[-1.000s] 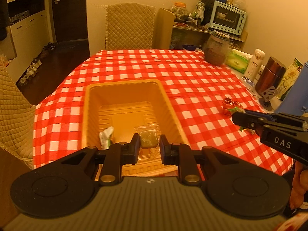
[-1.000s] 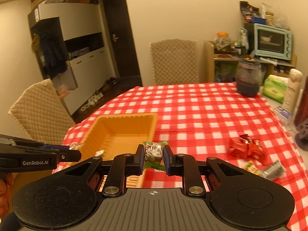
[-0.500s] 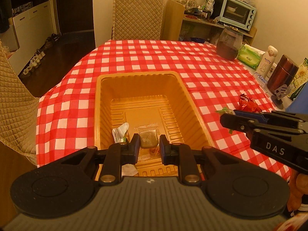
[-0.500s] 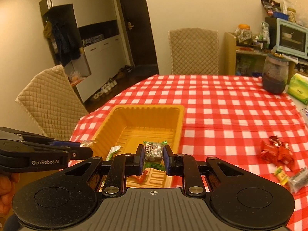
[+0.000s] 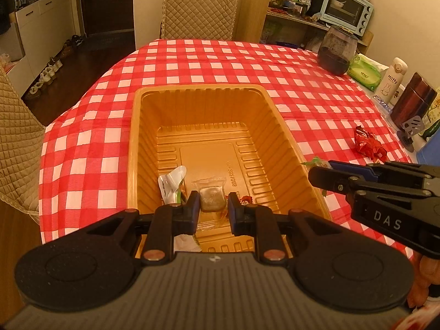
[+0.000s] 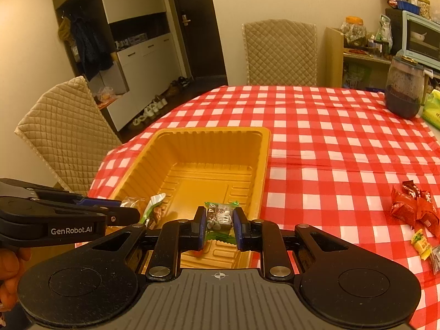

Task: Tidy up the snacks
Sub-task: 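Open the left gripper into the tray while the right releases the green candy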

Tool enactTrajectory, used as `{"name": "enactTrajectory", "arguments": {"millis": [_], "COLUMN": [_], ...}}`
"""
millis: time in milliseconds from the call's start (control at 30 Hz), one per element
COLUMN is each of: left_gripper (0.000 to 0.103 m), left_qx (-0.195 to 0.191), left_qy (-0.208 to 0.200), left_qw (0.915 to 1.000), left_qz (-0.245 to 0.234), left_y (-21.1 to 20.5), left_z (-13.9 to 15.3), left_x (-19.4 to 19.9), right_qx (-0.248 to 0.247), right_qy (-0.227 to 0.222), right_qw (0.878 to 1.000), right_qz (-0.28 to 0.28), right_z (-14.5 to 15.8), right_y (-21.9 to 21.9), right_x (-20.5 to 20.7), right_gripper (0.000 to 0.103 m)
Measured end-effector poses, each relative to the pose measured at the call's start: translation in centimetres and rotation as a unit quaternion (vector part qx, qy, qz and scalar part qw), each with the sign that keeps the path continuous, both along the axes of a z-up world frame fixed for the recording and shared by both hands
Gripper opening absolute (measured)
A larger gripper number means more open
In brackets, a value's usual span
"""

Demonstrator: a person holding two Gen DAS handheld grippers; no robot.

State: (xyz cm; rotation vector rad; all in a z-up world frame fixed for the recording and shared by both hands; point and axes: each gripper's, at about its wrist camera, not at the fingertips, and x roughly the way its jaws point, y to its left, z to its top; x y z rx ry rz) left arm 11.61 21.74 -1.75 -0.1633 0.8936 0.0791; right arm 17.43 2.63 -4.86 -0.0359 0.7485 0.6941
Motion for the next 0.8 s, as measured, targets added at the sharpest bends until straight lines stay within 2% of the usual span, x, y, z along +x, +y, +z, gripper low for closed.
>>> {"name": "enactTrajectory", "arguments": {"millis": [167,200,233,267,667,800], "left_gripper": [0.02,0.023,0.032,0.034,0.037,0.045], "left_qx": [0.0,-0.001,-0.002,-0.004,0.007,0.008], "left_qy": [0.005,0.007,0.008,0.008,-0.01,-0.018], "left_qw": [1.0,1.0,1.0,0.9999,0.9992,0.9989], "left_qz": [0.0,0.002,0.005,0.007,0.038,0.043], "left_y": [0.0,0.1,0.1,0.2,1.3,1.4], "left_z": [-0.2,-0.3,-0.4,-0.4,0.3,0.7], "left_x": [0.3,0.4,0.4,0.4,-2.1,-2.5], "right_qx": [-0.001,-0.001,-0.001,-0.001,0.003,0.024], "right_qy": [0.001,0.001,0.002,0.001,0.008,0.015], "right_qw": [1.0,1.0,1.0,1.0,1.0,0.999], "right_qz": [-0.001,-0.001,-0.001,0.0,0.006,0.019], "right_z": [-0.2,-0.2,-0.3,-0.3,-0.5,-0.4], "right_y": [0.0,0.0,0.0,0.0,0.3,0.3], "right_x": [0.1,0.1,0.1,0.1,-0.2,-0.1], "right_gripper": [0.021,0.021,0.021,0.021,0.021,0.022]}}
